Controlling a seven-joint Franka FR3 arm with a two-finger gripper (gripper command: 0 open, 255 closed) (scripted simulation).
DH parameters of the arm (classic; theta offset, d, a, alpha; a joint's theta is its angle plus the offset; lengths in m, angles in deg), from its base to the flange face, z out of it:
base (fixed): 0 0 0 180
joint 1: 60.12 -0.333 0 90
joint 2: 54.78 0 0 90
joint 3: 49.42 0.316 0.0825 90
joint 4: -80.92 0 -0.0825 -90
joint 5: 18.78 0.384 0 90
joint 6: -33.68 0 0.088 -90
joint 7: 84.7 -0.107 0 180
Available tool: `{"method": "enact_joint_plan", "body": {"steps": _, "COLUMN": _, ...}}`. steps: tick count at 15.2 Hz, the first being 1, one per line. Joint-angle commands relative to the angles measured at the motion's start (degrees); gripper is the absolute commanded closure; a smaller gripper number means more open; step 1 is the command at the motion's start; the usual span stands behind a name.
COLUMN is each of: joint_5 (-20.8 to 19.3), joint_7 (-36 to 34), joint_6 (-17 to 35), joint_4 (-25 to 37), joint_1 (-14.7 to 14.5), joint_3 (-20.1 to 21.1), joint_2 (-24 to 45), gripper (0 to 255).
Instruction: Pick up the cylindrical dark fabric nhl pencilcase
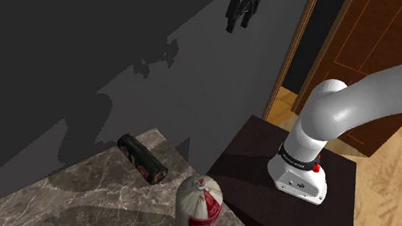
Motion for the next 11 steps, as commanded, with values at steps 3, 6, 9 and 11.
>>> {"method": "enact_joint_plan", "body": {"steps": 3, "joint_5": 1.0, "joint_7": -2.1, "joint_6": 2.7, "joint_4": -2.4, "joint_1": -0.6, "joint_3": 1.7, "joint_2": 0.5, "gripper": 0}}
{"method": "enact_joint_plan", "body": {"steps": 6, "joint_5": 2.5, "joint_7": -5.1, "joint_6": 6.8, "joint_4": -5.6, "joint_1": -1.5, "joint_3": 4.2, "joint_2": 1.7, "gripper": 0}}
{"method": "enact_joint_plan", "body": {"steps": 9, "joint_5": 3.9, "joint_7": -8.2, "joint_6": 11.1, "joint_4": -8.2, "joint_1": -2.5, "joint_3": 6.9, "joint_2": 3.7, "gripper": 0}}
{"method": "enact_joint_plan", "body": {"steps": 11, "joint_5": 4.8, "joint_7": -10.3, "joint_6": 14.0, "joint_4": -9.5, "joint_1": -3.2, "joint_3": 8.6, "joint_2": 5.5, "gripper": 0}}
